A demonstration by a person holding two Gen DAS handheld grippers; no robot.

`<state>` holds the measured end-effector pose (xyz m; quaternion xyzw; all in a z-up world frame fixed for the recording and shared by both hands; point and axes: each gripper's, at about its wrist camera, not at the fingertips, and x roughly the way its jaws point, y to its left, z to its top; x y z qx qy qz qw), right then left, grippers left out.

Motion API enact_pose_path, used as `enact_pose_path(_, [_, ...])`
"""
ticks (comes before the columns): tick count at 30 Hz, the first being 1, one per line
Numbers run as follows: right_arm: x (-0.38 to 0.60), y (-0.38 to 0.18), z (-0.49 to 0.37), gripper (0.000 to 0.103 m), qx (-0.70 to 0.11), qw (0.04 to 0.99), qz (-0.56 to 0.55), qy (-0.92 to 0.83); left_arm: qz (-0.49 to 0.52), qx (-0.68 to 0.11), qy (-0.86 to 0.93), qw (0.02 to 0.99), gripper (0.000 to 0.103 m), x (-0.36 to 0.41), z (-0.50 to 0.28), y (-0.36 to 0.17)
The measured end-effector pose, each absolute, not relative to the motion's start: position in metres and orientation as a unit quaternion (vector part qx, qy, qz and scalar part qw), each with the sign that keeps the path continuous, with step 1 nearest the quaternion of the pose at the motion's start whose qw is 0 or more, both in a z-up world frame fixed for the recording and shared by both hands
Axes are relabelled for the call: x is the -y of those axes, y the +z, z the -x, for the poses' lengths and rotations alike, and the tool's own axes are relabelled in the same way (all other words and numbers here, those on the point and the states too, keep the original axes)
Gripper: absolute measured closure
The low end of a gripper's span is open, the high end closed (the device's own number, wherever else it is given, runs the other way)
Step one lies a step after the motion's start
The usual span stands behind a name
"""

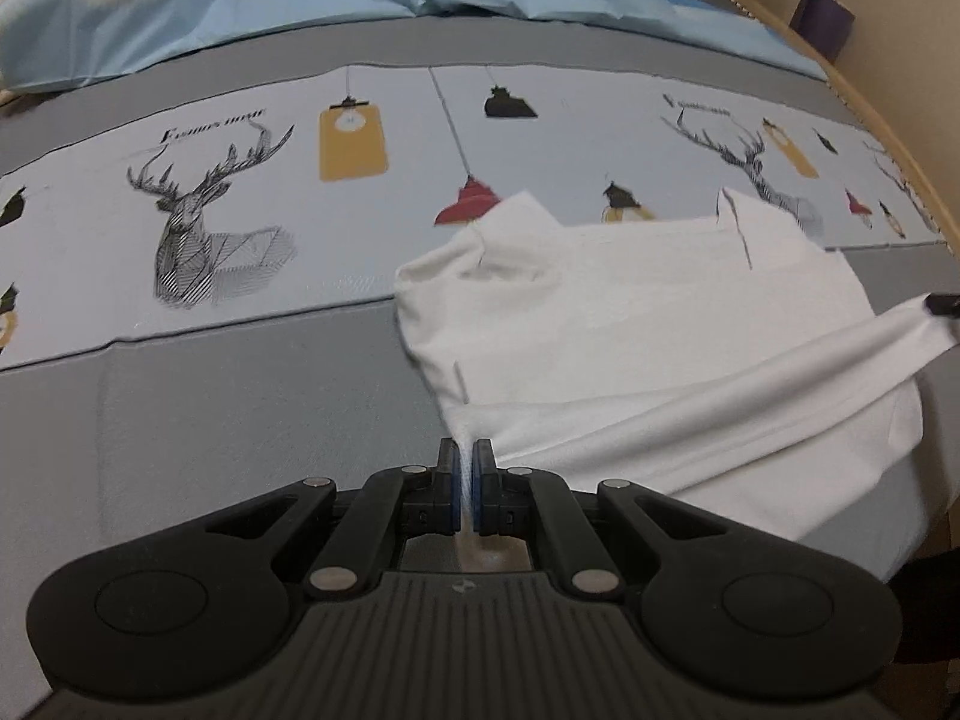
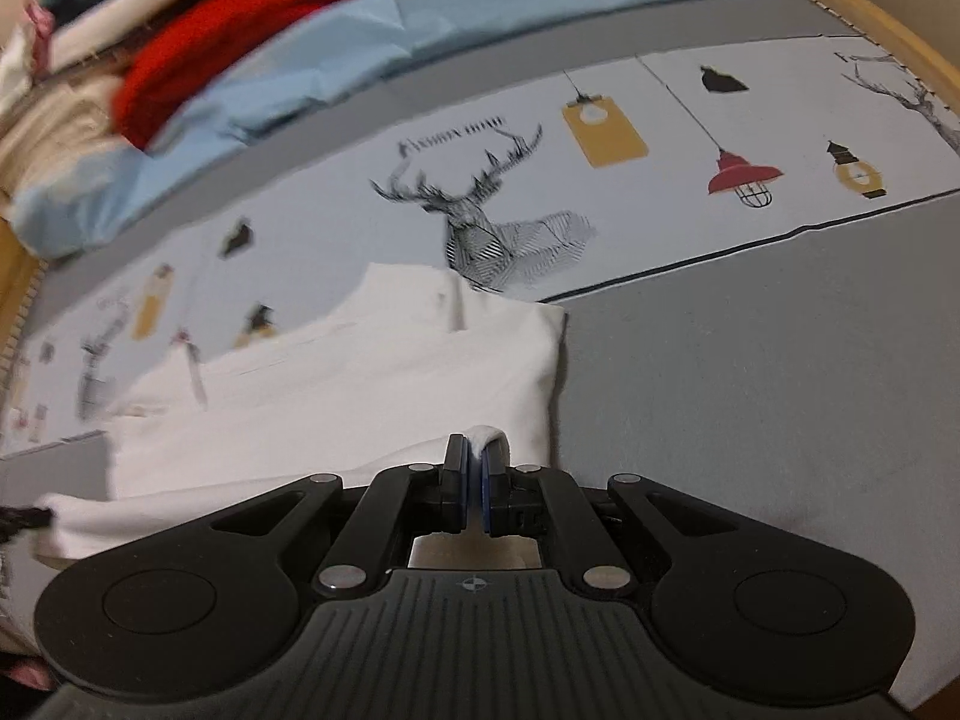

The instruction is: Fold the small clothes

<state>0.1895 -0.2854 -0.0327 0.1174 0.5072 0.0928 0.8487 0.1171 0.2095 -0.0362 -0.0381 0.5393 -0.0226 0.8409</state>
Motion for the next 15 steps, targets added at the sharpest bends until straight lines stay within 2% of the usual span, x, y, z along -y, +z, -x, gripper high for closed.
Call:
enact_pose_path(4, [0.284, -0.044, -0.212, 0.098, -0.501, 0.850, -0.138, 0.088, 0.049, -0.547, -0.009, 0.836, 0.096, -0.210, -0.132, -0.043])
enact_pose_path(8, [0.294, -0.039, -0.223, 0.091, -0.467, 0.866, -0.168, 0.064, 0.070, -0.530, 0.001, 0.845, 0.089, -0.222, -0.135, -0.037])
enact_pose_path(11, [0.307, -0.033, -0.222, 0.082, -0.451, 0.873, -0.174, 0.064, 0.061, -0.538, 0.005, 0.841, 0.088, -0.228, -0.132, -0.040])
enact_pose_path(15, [0.317, -0.041, -0.214, 0.080, -0.466, 0.870, -0.145, 0.064, 0.024, -0.563, 0.008, 0.826, 0.086, -0.225, -0.122, -0.052])
